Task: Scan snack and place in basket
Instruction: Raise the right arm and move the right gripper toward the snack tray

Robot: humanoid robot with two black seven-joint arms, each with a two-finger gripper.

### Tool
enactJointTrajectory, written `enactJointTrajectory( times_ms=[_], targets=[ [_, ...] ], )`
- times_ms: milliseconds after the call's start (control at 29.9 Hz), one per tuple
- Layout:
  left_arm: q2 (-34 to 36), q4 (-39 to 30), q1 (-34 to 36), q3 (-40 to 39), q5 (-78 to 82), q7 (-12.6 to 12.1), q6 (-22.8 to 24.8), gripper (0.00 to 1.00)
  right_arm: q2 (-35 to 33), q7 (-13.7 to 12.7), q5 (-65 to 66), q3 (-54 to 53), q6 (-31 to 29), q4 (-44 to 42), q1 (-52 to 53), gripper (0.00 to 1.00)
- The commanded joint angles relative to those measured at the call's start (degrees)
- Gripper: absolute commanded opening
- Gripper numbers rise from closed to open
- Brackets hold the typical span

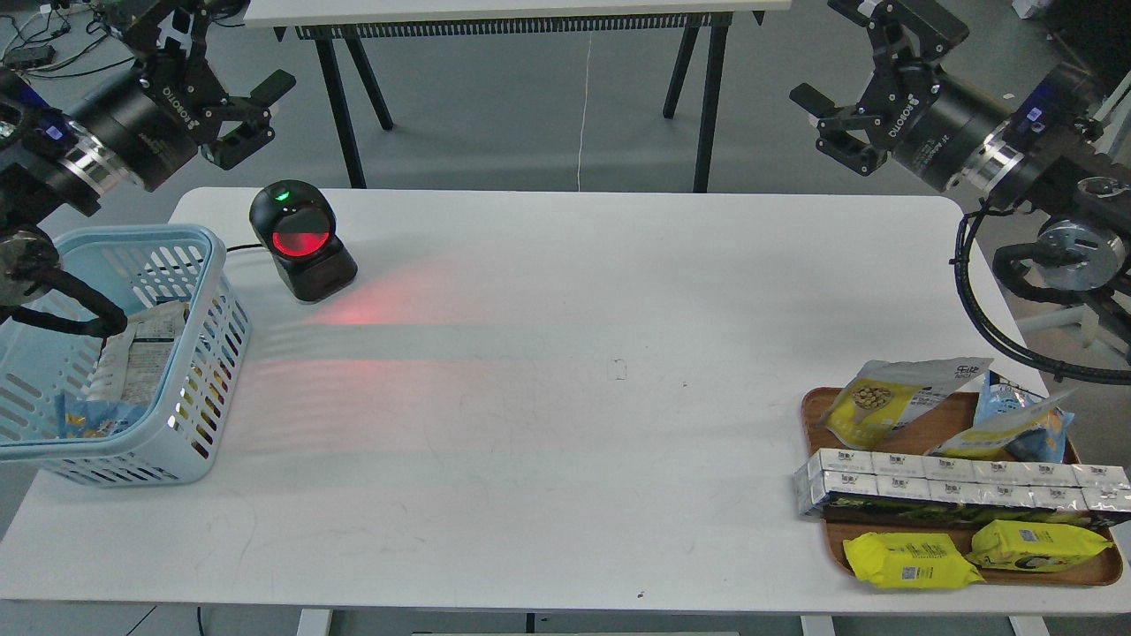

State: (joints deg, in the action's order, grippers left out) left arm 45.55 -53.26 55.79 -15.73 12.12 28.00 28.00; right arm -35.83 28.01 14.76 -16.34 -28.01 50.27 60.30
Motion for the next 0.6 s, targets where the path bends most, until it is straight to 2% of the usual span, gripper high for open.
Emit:
enactJointTrajectory(
  times_ms=[0, 234, 301, 434, 568],
  targets=[
    [-0.3, -0.3, 0.3, 0.1, -0.1, 0.0, 0.0, 1.00, 0.1, 0.0, 0.0, -0.1, 0.0, 0.1, -0.4, 1.00],
    [-0.3, 0.3, 0.1, 0.1, 0.4, 0.0, 0.0, 1.00, -0.6, 0.0, 1.7, 0.5, 0.0, 1.4, 0.8, 1.00],
    [-0.5, 1.0, 0.0, 0.7, 1.1, 0.0, 0.0, 1.00, -1.7, 0.0, 8.0, 1.7, 0.0, 2.5, 3.8, 1.00],
    [-3.0, 2.9, 0.4, 0.7, 3.3, 0.0, 0.0, 1.00, -4.7, 0.0, 29.0, 8.2, 0.0, 5.8, 13.5, 1.00],
    [-5.5, 3.0, 0.5, 0.5, 3.3, 0.0, 0.0, 1.00, -7.9, 0.0, 40.0, 13.5, 0.0, 9.9, 20.2, 1.00]
  ],
)
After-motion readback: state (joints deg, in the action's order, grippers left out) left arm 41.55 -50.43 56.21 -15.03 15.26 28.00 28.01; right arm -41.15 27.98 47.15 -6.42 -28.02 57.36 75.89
